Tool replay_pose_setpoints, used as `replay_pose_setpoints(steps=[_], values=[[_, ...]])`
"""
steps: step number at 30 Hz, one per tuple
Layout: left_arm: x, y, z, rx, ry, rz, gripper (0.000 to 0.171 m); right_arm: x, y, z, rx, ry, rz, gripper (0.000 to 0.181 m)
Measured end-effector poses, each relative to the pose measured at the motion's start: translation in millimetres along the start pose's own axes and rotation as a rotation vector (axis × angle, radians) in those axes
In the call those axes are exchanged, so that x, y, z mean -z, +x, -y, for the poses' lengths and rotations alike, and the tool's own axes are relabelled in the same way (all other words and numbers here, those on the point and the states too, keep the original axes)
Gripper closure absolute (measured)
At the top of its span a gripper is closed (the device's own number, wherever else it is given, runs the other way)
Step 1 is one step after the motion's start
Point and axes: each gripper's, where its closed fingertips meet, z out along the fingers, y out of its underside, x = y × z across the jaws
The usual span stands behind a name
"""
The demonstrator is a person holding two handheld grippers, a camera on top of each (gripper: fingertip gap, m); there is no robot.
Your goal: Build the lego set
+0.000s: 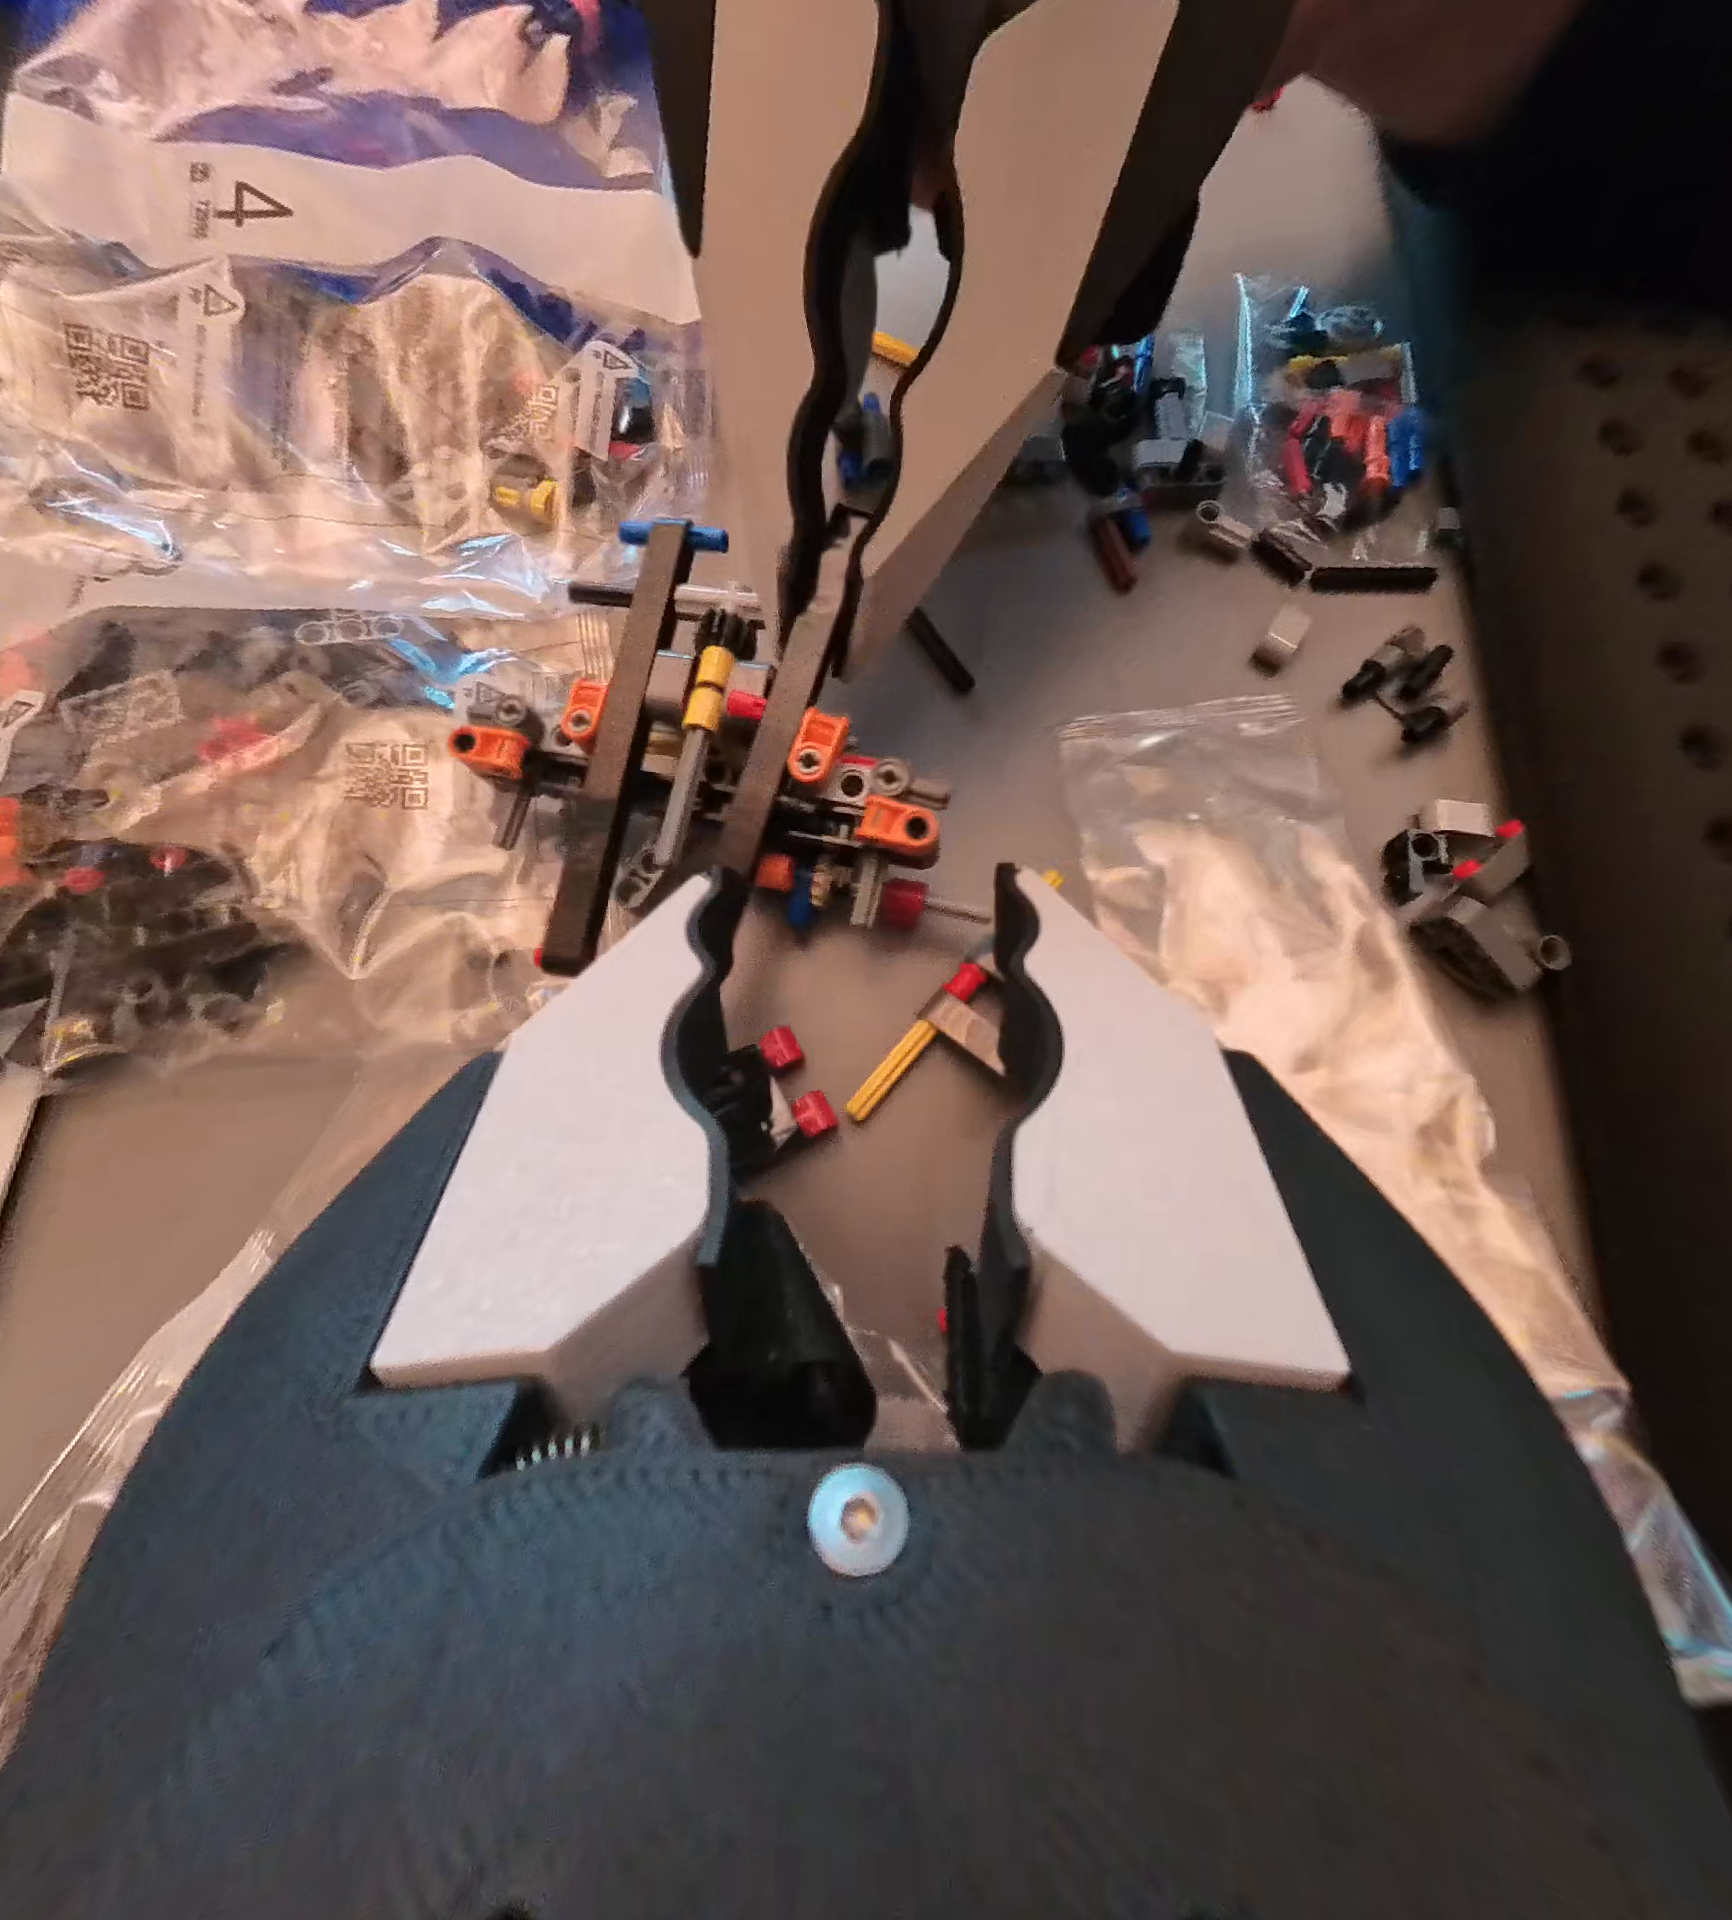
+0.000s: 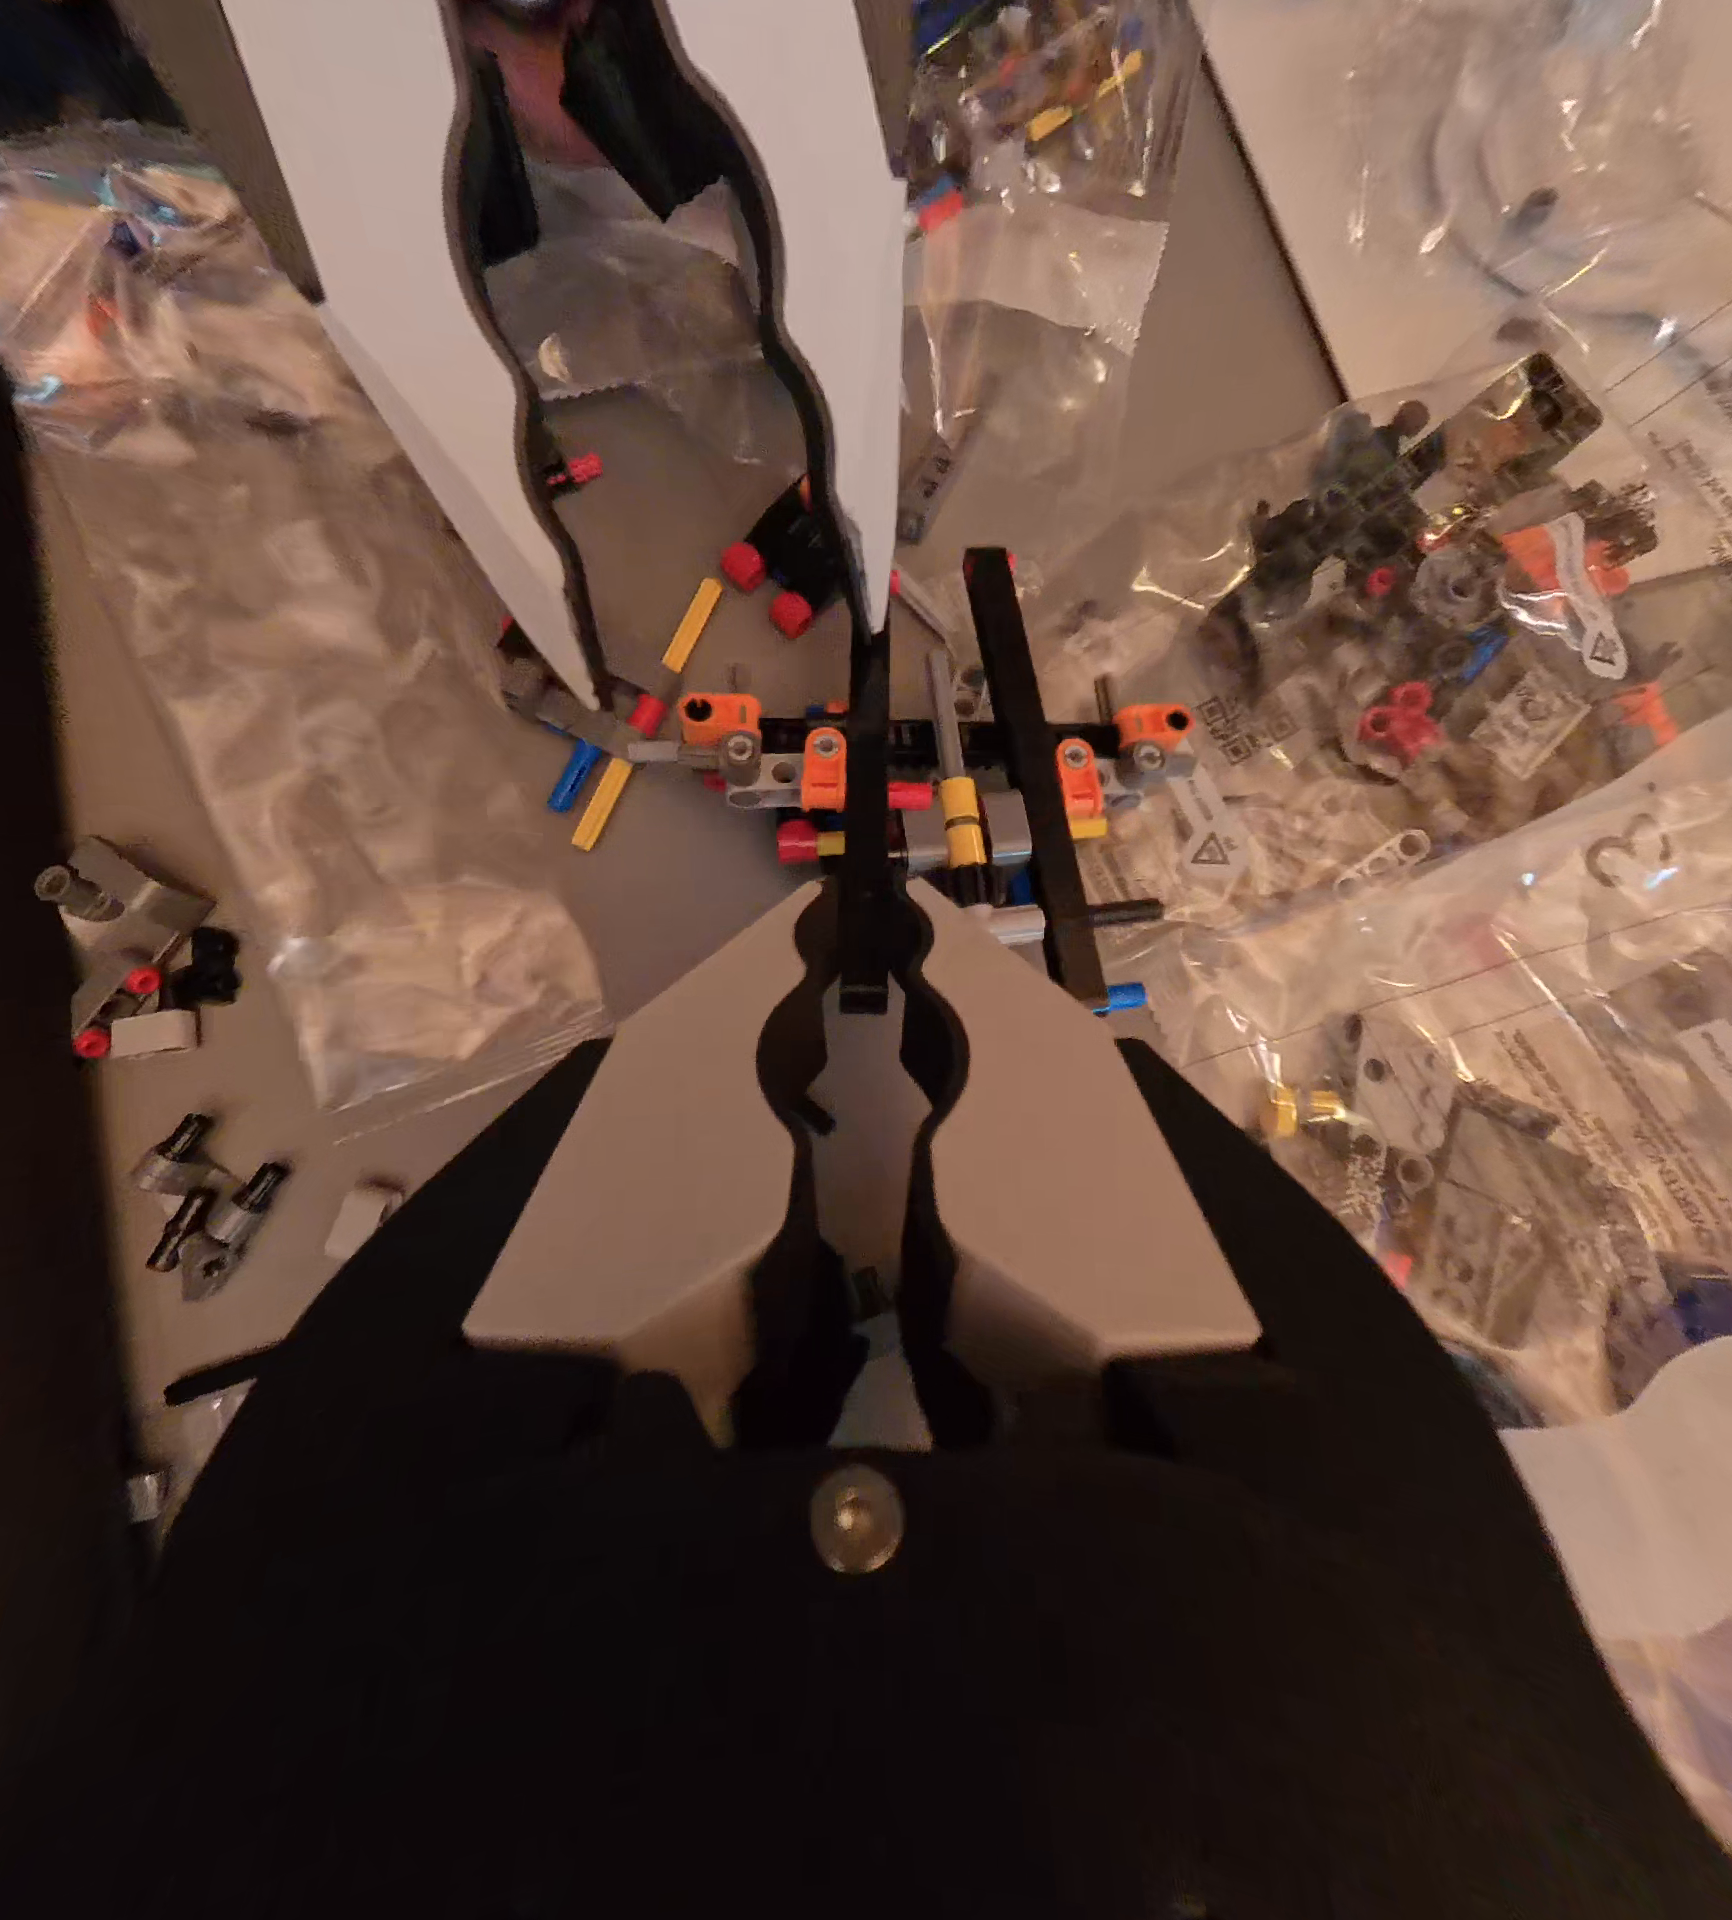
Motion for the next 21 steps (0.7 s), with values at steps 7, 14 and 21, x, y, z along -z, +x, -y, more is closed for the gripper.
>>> replay_pose_setpoints(steps=[7, 14, 21], values=[[-0.9, -6.2, -3.9, -0.068, -0.031, 0.059, 0.162, 4.1, -4.8, 6.2, 0.023, 0.038, 0.017, 0.176], [-0.1, -10.5, 3.4, -0.094, -0.004, 0.094, 0.171, 23.9, -0.6, 37.3, 0.083, 0.198, -0.070, 0.159], [18.4, -12.8, 38.8, -0.017, 0.223, 0.066, 0.167, 12.2, -22.4, 54.2, 0.137, 0.247, -0.009, 0.141]])
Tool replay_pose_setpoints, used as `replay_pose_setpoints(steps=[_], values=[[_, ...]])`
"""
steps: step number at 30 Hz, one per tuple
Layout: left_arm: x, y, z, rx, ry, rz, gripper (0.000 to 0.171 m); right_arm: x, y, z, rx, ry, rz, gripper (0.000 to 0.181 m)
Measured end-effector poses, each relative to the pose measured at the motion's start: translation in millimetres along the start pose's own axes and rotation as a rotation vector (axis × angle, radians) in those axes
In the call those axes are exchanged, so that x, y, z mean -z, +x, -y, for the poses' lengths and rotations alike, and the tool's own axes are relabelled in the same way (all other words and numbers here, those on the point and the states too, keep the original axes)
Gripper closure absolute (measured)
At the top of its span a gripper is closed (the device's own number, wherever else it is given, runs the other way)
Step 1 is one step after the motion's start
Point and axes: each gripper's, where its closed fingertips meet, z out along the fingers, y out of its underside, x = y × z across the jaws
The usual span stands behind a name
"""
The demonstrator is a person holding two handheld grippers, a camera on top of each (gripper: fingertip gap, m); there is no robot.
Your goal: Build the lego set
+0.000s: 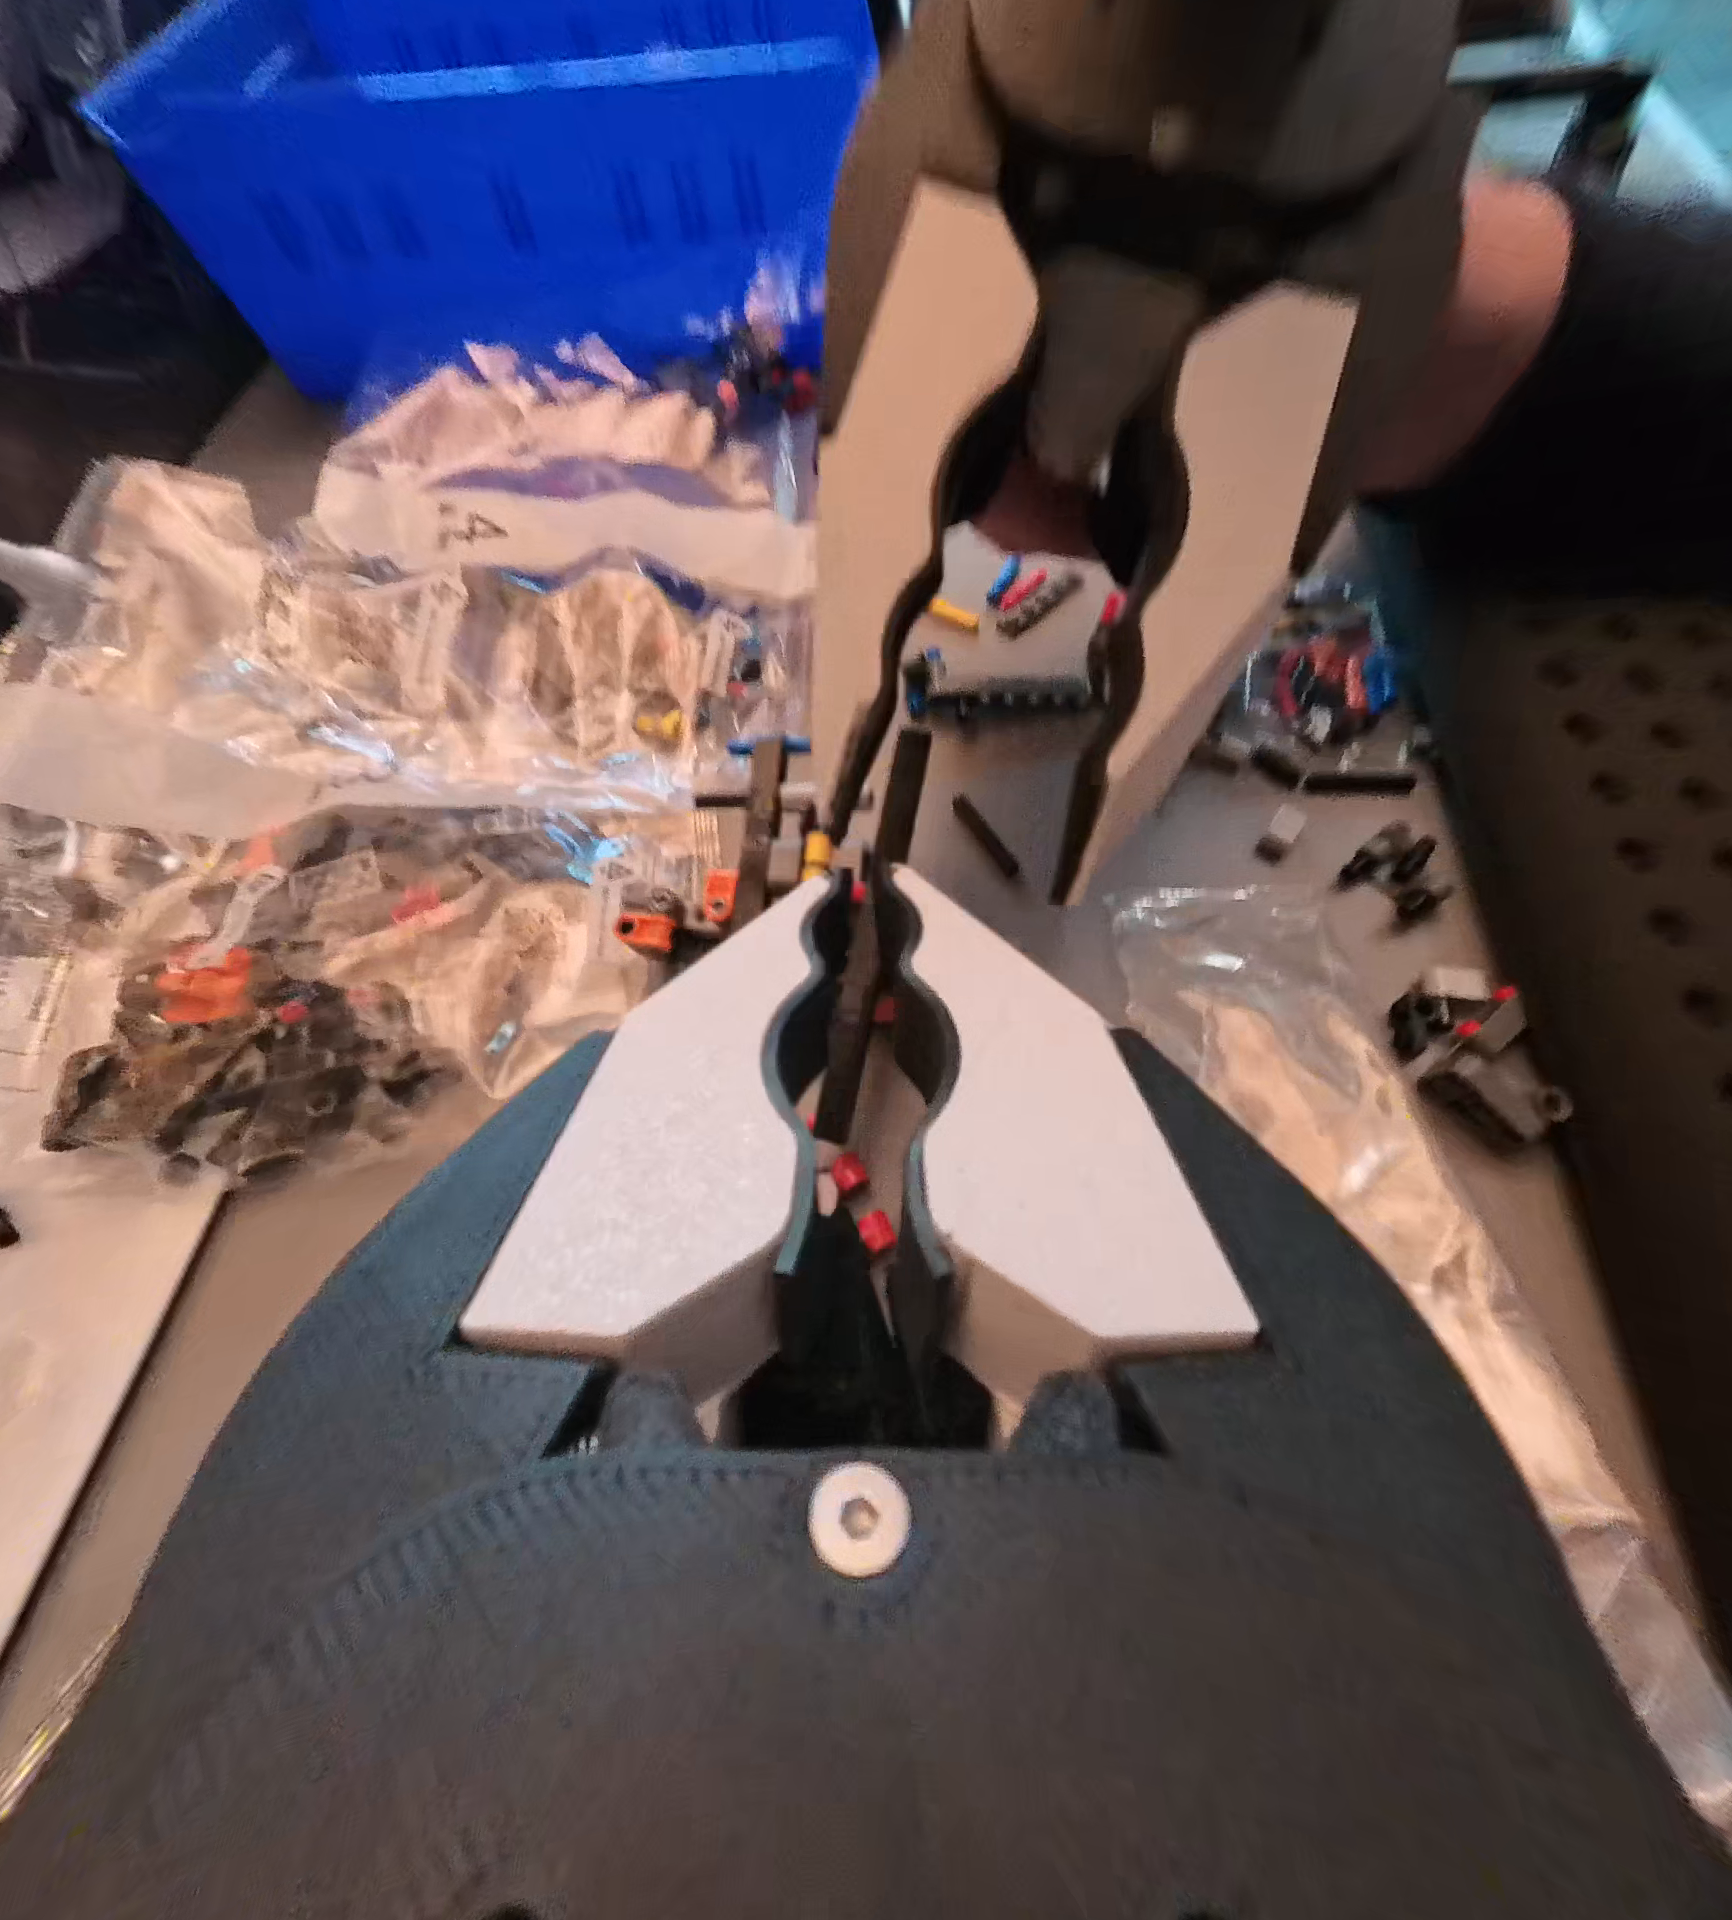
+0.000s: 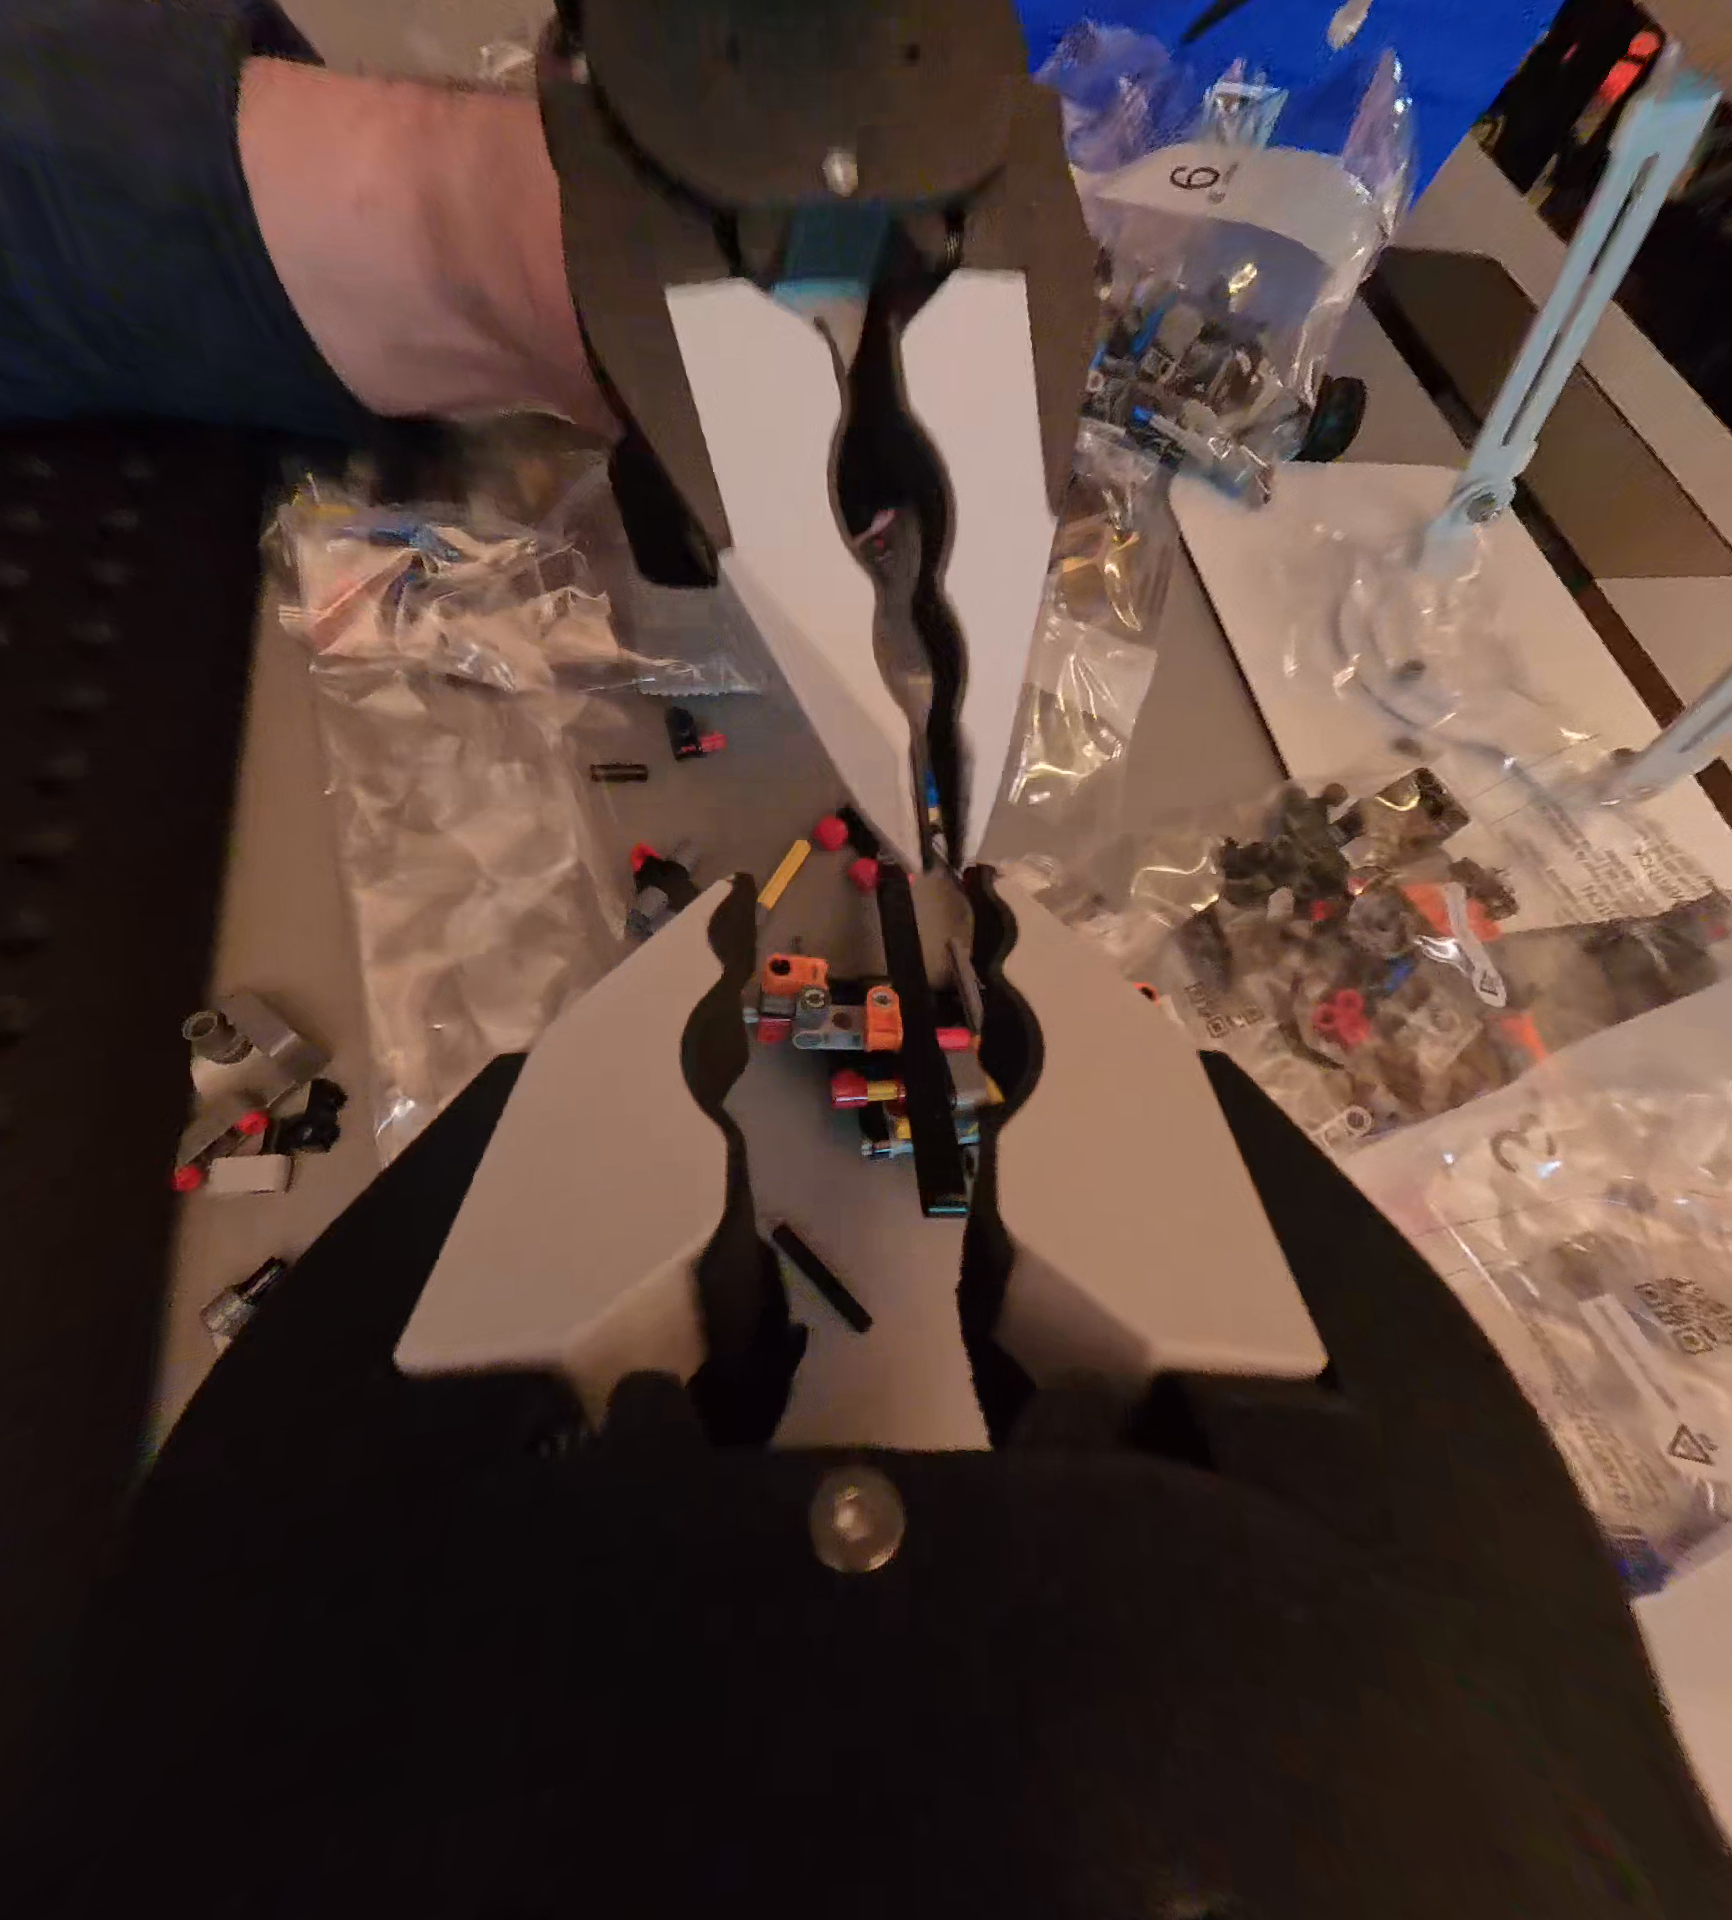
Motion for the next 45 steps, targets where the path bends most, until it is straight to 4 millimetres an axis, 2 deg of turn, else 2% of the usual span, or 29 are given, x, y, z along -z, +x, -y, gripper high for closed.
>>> replay_pose_setpoints(steps=[1, 4, 6, 7, 9, 10, 11, 12, 13, 15, 17, 20, 25, 26, 29, 31, 35, 38, 39, 42, 44, 45], values=[[4.9, -1.0, 8.3, 0.017, 0.054, -0.005, 0.164, 0.3, 3.4, 0.1, -0.015, 0.006, -0.013, 0.135], [27.2, -8.0, 40.6, 0.078, 0.272, -0.008, 0.145, 6.2, 21.2, 4.4, -0.081, 0.057, -0.079, 0.101], [42.2, -10.6, 60.4, 0.123, 0.416, -0.030, 0.121, 13.5, 23.7, 16.9, -0.096, 0.135, -0.083, 0.100], [44.6, -13.0, 61.8, 0.130, 0.430, -0.024, 0.120, 18.0, 26.2, 24.9, -0.088, 0.179, -0.102, 0.100], [39.5, -18.0, 51.6, 0.106, 0.365, 0.015, 0.134, 26.3, 24.1, 44.0, -0.069, 0.253, -0.104, 0.100], [36.4, -19.4, 49.0, 0.104, 0.344, 0.026, 0.134, 29.3, 22.6, 53.9, -0.056, 0.285, -0.106, 0.102], [34.4, -17.7, 49.7, 0.101, 0.342, 0.021, 0.136, 29.9, 24.2, 60.1, -0.040, 0.292, -0.126, 0.102], [33.4, -15.4, 50.5, 0.082, 0.339, 0.020, 0.147, 28.1, 27.4, 60.4, -0.018, 0.258, -0.151, 0.106], [33.9, -17.1, 50.3, 0.051, 0.330, 0.051, 0.158, 25.4, 32.8, 57.1, 0.000, 0.208, -0.183, 0.110], [39.9, -22.4, 52.8, 0.036, 0.341, 0.094, 0.158, 19.7, 41.3, 53.8, -0.011, 0.171, -0.194, 0.111], [47.1, -31.1, 56.2, 0.077, 0.392, 0.119, 0.142, 10.0, 50.9, 44.5, -0.085, 0.131, -0.166, 0.103], [50.2, -46.3, 52.9, 0.096, 0.398, 0.193, 0.106, -4.8, 59.8, 18.2, -0.111, 0.028, -0.182, 0.088], [46.0, -54.9, 48.9, 0.058, 0.364, 0.268, 0.094, -27.5, 50.9, 1.8, -0.133, -0.068, -0.176, 0.058], [44.2, -56.4, 46.8, 0.051, 0.351, 0.280, 0.094, -34.5, 52.7, -7.7, -0.143, -0.118, -0.196, 0.054], [40.6, -57.9, 42.7, 0.037, 0.323, 0.297, 0.092, -49.6, 62.7, -52.9, -0.186, -0.351, -0.299, 0.049], [38.2, -58.4, 40.8, 0.039, 0.310, 0.298, 0.089, -57.1, 56.7, -56.3, -0.261, -0.335, -0.260, 0.039], [35.1, -61.0, 36.5, 0.048, 0.286, 0.306, 0.086, -54.7, 60.9, -64.1, -0.331, -0.317, -0.261, 0.035], [36.8, -61.7, 37.6, 0.042, 0.284, 0.317, 0.085, -39.3, 83.6, -72.6, -0.374, -0.376, -0.400, 0.056], [37.8, -61.8, 38.8, 0.041, 0.289, 0.320, 0.085, -35.5, 88.2, -76.6, -0.406, -0.397, -0.432, 0.057], [39.9, -62.0, 40.8, 0.037, 0.292, 0.324, 0.085, -41.4, 86.1, -80.9, -0.496, -0.351, -0.358, 0.050], [42.2, -61.9, 42.0, 0.032, 0.293, 0.330, 0.086, -40.5, 91.5, -84.1, -0.533, -0.317, -0.384, 0.037], [43.6, -61.4, 43.3, 0.033, 0.295, 0.330, 0.086, -40.2, 91.2, -85.7, -0.560, -0.318, -0.390, 0.036]])
